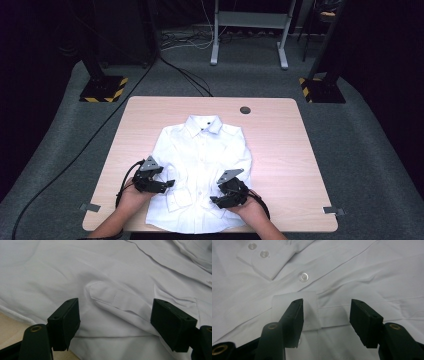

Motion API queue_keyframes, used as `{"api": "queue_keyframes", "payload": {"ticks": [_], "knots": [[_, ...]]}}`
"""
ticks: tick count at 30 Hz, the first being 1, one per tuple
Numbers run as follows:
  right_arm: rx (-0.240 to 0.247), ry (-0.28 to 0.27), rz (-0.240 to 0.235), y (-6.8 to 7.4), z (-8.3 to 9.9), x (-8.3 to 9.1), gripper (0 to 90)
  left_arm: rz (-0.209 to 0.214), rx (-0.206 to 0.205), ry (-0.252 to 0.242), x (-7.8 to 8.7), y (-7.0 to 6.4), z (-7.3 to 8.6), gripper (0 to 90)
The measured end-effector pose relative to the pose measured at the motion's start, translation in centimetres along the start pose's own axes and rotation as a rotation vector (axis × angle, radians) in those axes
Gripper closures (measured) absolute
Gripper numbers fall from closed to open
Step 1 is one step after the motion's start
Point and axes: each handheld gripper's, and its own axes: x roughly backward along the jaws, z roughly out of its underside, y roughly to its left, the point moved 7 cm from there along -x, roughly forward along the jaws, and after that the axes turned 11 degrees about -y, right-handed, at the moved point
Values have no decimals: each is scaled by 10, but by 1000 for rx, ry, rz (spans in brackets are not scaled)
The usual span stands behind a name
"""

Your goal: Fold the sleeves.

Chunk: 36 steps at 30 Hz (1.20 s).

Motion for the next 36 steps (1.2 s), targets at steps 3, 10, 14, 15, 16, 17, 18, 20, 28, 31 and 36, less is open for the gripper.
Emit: {"api": "queue_keyframes", "payload": {"ticks": [3, 10, 14, 15, 16, 17, 18, 20, 28, 31, 36], "knots": [[1, -36, 16, -6, -8, 7, 430, 1, 2, -19, 2, 2, -6, 228], [7, -86, 90, -33, -19, 25, 408, -28, -29, -31, 13, 13, -26, 230], [-13, -90, 158, -57, -16, 25, 374, -56, -2, -37, 8, 25, -36, 230], [-28, -90, 175, -63, -15, 23, 373, -60, 20, -43, 5, 27, -37, 230], [-47, -93, 189, -69, -13, 20, 372, -61, 34, -45, 1, 29, -36, 230], [-70, -98, 201, -74, -12, 18, 372, -64, 44, -45, -5, 30, -35, 230], [-88, -111, 214, -78, -10, 15, 368, -67, 46, -44, -8, 30, -34, 230], [-101, -122, 228, -82, -8, 11, 368, -63, 46, -39, -16, 28, -30, 229], [-74, -86, 237, -85, 2, 1, 366, -70, -14, 27, -27, 25, -16, 224], [-71, -82, 234, -84, 6, -1, 370, -74, -32, 22, -27, 24, -11, 221], [-92, -91, 219, -85, 7, 0, 370, -61, -44, 28, -21, 24, -12, 227]]}}
